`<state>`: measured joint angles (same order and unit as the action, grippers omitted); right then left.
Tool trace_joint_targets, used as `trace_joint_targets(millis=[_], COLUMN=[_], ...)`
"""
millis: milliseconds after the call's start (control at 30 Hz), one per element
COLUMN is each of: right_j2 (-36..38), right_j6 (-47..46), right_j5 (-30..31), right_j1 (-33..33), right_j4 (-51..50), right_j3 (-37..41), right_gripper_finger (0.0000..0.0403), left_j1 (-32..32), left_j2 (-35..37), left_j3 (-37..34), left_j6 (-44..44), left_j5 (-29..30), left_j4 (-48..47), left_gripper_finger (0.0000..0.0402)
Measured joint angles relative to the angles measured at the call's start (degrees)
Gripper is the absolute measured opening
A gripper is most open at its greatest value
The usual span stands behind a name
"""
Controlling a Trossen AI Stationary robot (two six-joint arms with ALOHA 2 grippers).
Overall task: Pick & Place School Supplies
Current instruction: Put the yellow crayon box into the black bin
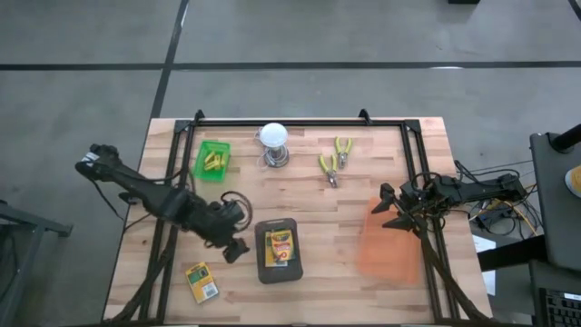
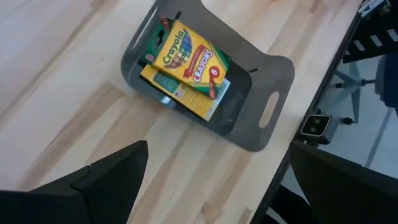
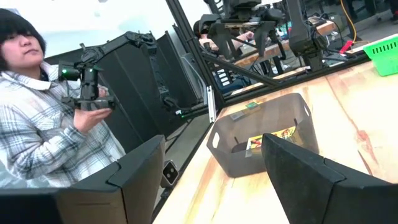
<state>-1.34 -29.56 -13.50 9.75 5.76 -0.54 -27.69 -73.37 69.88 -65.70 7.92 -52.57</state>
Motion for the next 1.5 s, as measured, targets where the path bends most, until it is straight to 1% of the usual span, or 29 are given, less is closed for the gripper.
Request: trace_joint_targets(millis=[133, 333, 400, 467, 567, 633, 767, 900, 1000, 1067, 1233, 1500], right_j2=[0.0, 0.0, 0.0, 0.0, 0.0, 0.0, 0.0, 0.0, 0.0, 0.0, 0.0, 0.0], right_j6=[0.0, 0.0, 0.0, 0.0, 0.0, 0.0, 0.0, 0.0, 0.0, 0.0, 0.0, 0.0], right_j5=[0.0, 0.0, 0.0, 0.0, 0.0, 0.0, 0.0, 0.0, 0.0, 0.0, 0.0, 0.0], right_j1=[0.0, 0.0, 0.0, 0.0, 0.0, 0.0, 0.0, 0.0, 0.0, 0.0, 0.0, 0.0], right_j4=[0.0, 0.0, 0.0, 0.0, 0.0, 0.0, 0.0, 0.0, 0.0, 0.0, 0.0, 0.0], right_j3=[0.0, 0.0, 0.0, 0.0, 0.0, 0.0, 0.0, 0.0, 0.0, 0.0, 0.0, 0.0], right_gripper_finger=[0.0266, 0.0264, 0.0262, 0.026, 0.0261, 0.0263, 0.0267, 0.0267, 0.0263, 0.0261, 0.0262, 0.0267], left_j1=[-4.1, -8.0, -9.0, -9.9, -10.1, -10.0, -10.0, -10.1, -10.2, -10.2, -10.3, -10.3], left_j2=[3.3, 11.7, 14.7, 17.6, 21.8, 24.3, 28.3, 31.2, 32.7, 33.4, 33.9, 33.9], left_j3=[-4.3, -16.0, -19.8, -23.1, -27.4, -30.1, -35.9, -42.6, -47.6, -50.4, -54.4, -55.2], left_j6=[-3.6, -8.2, -11.3, -13.9, -16.3, -17.1, -19.7, -21.0, -23.0, -22.7, -21.6, -20.7], left_j5=[2.9, 3.0, 2.6, 1.2, -4.9, -7.9, -8.8, -9.4, -12.5, -15.2, -19.7, -20.6], left_j4=[1.9, 9.8, 12.2, 13.2, 13.3, 13.4, 15.1, 22.1, 26.9, 30.7, 34.6, 34.6], left_gripper_finger=[0.0394, 0.0394, 0.0394, 0.0394, 0.0394, 0.0394, 0.0394, 0.0394, 0.0394, 0.0394, 0.0394, 0.0394])
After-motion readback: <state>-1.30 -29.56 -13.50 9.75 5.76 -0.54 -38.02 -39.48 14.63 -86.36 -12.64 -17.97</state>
